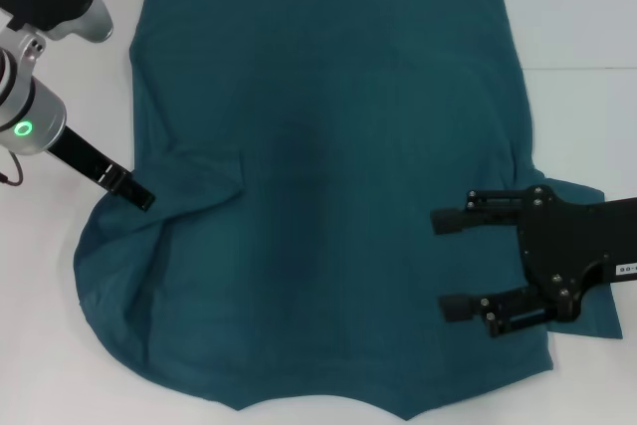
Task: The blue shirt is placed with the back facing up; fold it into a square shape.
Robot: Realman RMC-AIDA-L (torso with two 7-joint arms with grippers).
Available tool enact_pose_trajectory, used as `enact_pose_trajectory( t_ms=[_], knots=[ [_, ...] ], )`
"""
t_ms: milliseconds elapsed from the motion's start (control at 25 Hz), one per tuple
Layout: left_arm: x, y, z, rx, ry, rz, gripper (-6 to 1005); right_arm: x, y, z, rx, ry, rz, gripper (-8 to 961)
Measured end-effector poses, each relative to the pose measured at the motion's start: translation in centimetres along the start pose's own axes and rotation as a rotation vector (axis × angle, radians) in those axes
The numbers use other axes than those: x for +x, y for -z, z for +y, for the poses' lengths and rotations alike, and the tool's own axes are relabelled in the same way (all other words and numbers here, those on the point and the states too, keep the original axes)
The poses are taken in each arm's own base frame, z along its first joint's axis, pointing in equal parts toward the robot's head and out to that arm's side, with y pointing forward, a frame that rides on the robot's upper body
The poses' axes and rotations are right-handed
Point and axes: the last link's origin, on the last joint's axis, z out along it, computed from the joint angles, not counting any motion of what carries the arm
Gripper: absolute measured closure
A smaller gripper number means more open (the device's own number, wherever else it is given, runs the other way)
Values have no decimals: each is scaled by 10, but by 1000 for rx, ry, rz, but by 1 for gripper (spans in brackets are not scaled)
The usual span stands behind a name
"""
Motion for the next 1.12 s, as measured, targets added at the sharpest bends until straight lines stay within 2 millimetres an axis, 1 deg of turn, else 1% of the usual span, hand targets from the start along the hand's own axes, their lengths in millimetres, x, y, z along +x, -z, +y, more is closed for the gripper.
enact_pose_trajectory(
  t_ms=[80,240,600,800,1040,1120],
  knots=[
    [-2,-4,0,5,10,1,57,-1,-1,0,-3,2,-3,48],
    [-5,-10,0,10,26,-2,60,-1,-2,0,-7,2,-8,48],
    [-9,-15,0,9,47,-8,91,0,-4,1,-12,-7,-12,48],
    [-14,-18,0,5,56,-15,185,0,-4,0,-10,-8,-12,49],
    [-13,-16,2,-9,56,-9,297,1,-3,0,-8,-10,-11,49],
    [-11,-16,4,-17,50,-7,391,1,-4,0,-9,-12,-12,49]
  ],
)
